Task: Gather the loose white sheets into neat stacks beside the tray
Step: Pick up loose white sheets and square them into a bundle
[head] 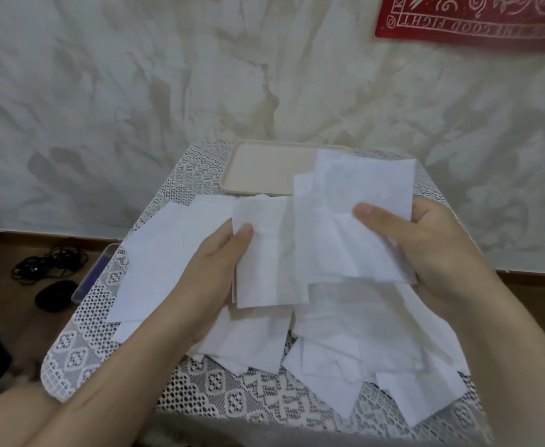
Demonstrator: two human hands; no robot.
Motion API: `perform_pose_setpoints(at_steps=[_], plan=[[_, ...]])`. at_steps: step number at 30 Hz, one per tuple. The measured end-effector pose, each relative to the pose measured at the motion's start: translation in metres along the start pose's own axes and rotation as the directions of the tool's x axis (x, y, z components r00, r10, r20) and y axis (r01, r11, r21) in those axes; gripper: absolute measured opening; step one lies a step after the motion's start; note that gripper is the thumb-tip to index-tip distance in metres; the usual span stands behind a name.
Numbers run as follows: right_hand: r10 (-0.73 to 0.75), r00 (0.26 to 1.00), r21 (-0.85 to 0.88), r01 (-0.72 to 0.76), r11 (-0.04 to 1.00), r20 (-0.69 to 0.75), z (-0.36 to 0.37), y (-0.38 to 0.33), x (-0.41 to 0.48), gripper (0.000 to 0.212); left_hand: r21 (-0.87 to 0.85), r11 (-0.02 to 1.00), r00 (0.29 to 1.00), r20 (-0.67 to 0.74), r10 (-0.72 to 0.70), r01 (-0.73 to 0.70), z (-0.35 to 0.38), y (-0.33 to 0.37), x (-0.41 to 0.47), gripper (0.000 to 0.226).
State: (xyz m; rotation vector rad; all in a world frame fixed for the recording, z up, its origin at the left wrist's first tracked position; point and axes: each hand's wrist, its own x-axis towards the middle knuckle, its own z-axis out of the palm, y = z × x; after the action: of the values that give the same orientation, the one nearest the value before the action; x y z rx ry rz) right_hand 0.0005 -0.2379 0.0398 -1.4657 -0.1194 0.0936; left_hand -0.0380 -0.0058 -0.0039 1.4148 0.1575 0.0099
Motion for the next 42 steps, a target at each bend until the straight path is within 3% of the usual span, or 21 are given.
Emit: perform_pose_setpoints(at_steps=[5, 9, 11, 17, 25, 31, 36, 39, 42], plan=[[0.088, 0.996, -0.023, -0.088, 0.996, 0.02, 0.008, 0.016, 0.001, 0.016, 0.009, 1.0, 1.0, -0.003, -0.003, 0.003, 0.002, -0.001, 0.0, 0.029], [0.024, 1.0, -0.365, -0.028, 0.931, -0.015, 0.001, 0.021, 0.004, 0.01, 0.007, 1.0, 1.0, -0.007, -0.015, 0.015, 0.001, -0.002, 0.001, 0.028], [0.012, 1.0, -0.428, -0.01, 0.904, 0.003, 0.0, 0.024, 0.004, 0.011, 0.008, 1.0, 1.0, -0.012, -0.017, 0.017, 0.001, -0.002, 0.001, 0.028], [0.06, 0.996, -0.177, -0.046, 0.983, 0.073, -0.001, 0.02, -0.001, 0.01, 0.026, 0.999, 1.0, -0.018, -0.024, 0.025, 0.0, -0.002, 0.001, 0.028], [0.041, 0.995, -0.305, -0.01, 0.952, 0.095, 0.021, 0.029, -0.004, 0.009, -0.028, 0.999, 0.999, 0.004, -0.038, 0.038, 0.008, -0.005, -0.002, 0.037], [0.047, 0.992, -0.387, 0.003, 0.922, 0.119, 0.024, 0.028, -0.005, 0.009, 0.023, 1.0, 0.997, 0.072, -0.007, 0.006, 0.013, -0.004, -0.006, 0.027], [-0.099, 0.995, -0.533, 0.079, 0.842, -0.009, 0.015, 0.024, -0.001, 0.048, 0.033, 0.999, 0.999, 0.04, -0.018, 0.017, 0.01, -0.001, -0.007, 0.028], [-0.095, 0.996, -0.453, 0.084, 0.887, 0.0, 0.015, 0.026, 0.0, 0.05, 0.02, 0.999, 0.998, 0.043, -0.034, 0.034, 0.01, 0.0, -0.01, 0.028], [-0.106, 0.994, -0.477, 0.101, 0.873, 0.018, 0.026, 0.03, -0.003, 0.058, -0.01, 0.999, 0.997, 0.059, -0.042, 0.043, 0.01, -0.002, -0.01, 0.028]])
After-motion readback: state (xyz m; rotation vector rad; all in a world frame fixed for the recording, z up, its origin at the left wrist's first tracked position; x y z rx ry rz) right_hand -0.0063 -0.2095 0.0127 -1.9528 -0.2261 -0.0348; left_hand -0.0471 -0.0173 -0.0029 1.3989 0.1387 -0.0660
